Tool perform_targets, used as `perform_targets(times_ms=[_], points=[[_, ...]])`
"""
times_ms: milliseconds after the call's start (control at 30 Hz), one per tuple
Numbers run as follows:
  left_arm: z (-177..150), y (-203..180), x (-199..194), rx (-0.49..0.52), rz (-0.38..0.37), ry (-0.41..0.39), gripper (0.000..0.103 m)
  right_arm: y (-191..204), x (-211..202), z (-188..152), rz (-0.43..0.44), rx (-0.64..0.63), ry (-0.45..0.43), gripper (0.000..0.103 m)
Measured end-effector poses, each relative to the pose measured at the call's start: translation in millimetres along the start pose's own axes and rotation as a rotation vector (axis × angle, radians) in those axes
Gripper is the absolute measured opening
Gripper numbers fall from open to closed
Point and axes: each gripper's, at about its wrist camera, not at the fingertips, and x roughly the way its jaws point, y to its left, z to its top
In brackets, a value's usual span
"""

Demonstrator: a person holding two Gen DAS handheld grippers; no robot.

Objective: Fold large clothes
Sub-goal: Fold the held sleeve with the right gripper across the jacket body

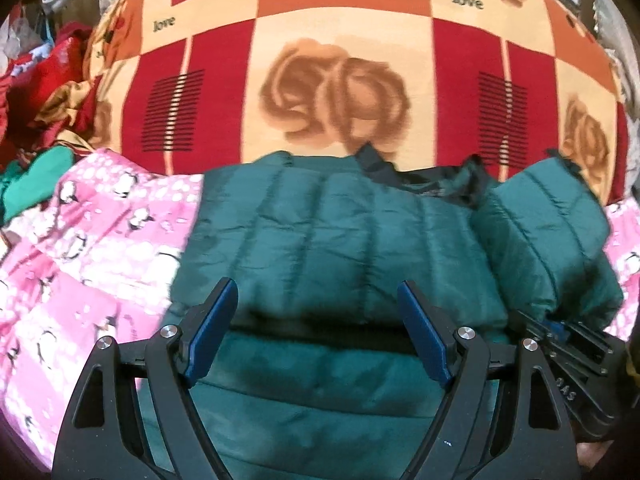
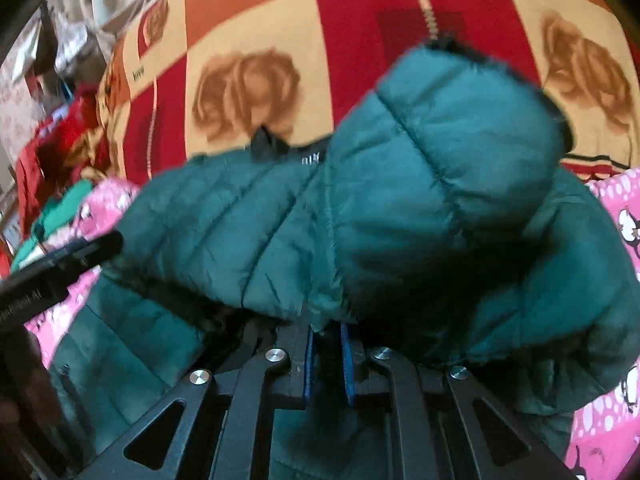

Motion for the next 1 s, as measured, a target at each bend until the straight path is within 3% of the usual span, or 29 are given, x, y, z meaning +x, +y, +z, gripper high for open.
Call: perform_targets(times_ms=[33, 100, 167, 333, 433, 467, 600, 700, 800, 900, 1000], points=[[0, 4, 2, 0.003, 0.011, 0.002, 0.082, 0, -2, 0, 0.0, -0.002, -0.002, 0.015], [0, 12, 5, 0.006, 0.024, 0.01, 0.082, 0, -9, 1, 0.034, 0.003, 0.0, 0.052], [1, 21, 7, 0.005, 0.032, 0.014, 0.082, -1, -20, 0, 0.049, 0.011, -0.01, 0.059], [0, 43, 7, -0.01, 0.002, 0.028, 0.082, -6, -60, -6, 0.048, 0.014, -0.087, 0.059], [-1, 51, 8, -0.012, -0.01, 0.027, 0.082, -10, -77, -3, -0.029, 0.008, -0.164, 0.065], [-1, 53, 8, -0.016, -0.015, 0.025, 0.082, -13, -79, 1, -0.045, 0.009, -0.185, 0.073], [0, 64, 10, -0.072, -0.063, 0.015, 0.082, -25, -66, 23, -0.091, 0.09, -0.176, 0.074], [3, 71, 11, -0.097, -0.098, 0.011, 0.082, -24, -57, 37, -0.042, 0.143, -0.18, 0.074], [6, 79, 10, -0.117, -0.103, -0.006, 0.082, 3, -49, 47, 0.037, 0.083, -0.193, 0.074], [10, 93, 10, -0.169, -0.131, -0.005, 0.082, 32, -34, 49, 0.199, 0.039, -0.142, 0.074], [11, 108, 8, -0.248, -0.169, -0.015, 0.082, 50, -25, 44, 0.25, 0.005, -0.106, 0.074]])
